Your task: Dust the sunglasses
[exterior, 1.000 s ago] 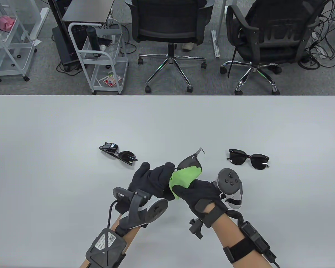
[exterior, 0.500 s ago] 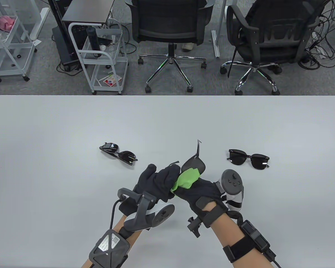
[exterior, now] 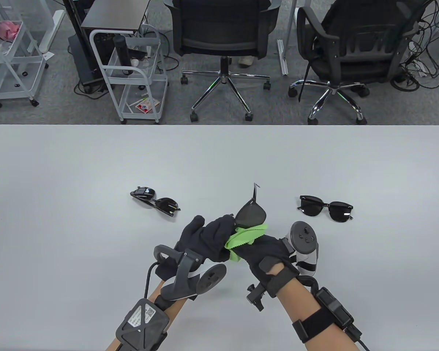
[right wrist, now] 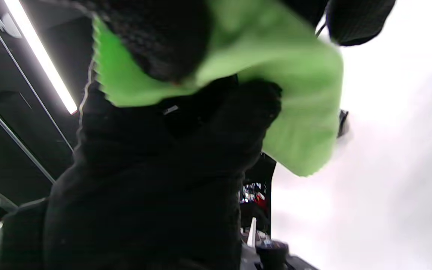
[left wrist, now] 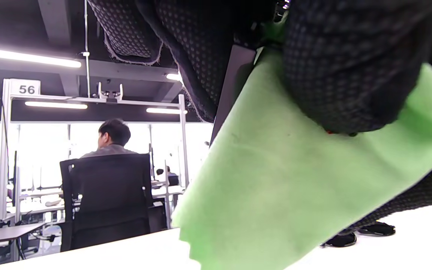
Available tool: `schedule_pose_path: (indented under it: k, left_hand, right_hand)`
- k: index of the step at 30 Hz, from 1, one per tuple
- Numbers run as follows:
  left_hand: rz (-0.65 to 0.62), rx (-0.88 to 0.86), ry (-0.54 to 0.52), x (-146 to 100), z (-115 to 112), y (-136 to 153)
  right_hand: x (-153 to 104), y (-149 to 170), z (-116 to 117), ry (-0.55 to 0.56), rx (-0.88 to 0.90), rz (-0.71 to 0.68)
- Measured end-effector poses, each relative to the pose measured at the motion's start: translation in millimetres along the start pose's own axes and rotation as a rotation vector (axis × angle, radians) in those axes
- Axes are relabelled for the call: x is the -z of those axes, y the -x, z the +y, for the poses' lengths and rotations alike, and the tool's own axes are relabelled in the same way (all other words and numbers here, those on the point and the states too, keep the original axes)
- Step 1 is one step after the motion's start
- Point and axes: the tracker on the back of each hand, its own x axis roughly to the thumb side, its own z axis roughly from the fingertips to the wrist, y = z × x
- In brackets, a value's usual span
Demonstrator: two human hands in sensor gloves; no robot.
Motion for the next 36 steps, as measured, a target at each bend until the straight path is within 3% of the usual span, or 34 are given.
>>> schedule_pose_path:
  k: [4, 8, 15, 20, 26, 36]
  left_hand:
    - [-0.009, 0.018, -0.005, 1, -2, -6]
    - [-0.011, 0.014, -0.019, 2, 1, -11]
    - [-0.016, 0.011, -0.001, 0, 0, -4]
    - [0.01, -0.017, 0.007, -1, 0, 4]
    - [-0.007, -0.015, 0.007, -2, -1, 1]
    - [-0.051, 0.017, -0.007, -3, 0, -9]
  right_hand:
    - [0, -7, 1, 0.12, -0.154, -0.022]
    - [-2, -9, 0, 0.2, -0.154, -0.045]
    - [-1, -1, -1, 0.019, -0.017, -0.009]
    - [2, -9, 4, -0.06, -0.131, -0.053]
    - [0, -5, 2, -0.023, -0.064, -0.042]
    - [-3, -11, -2, 0.086, -0.178, -0.054]
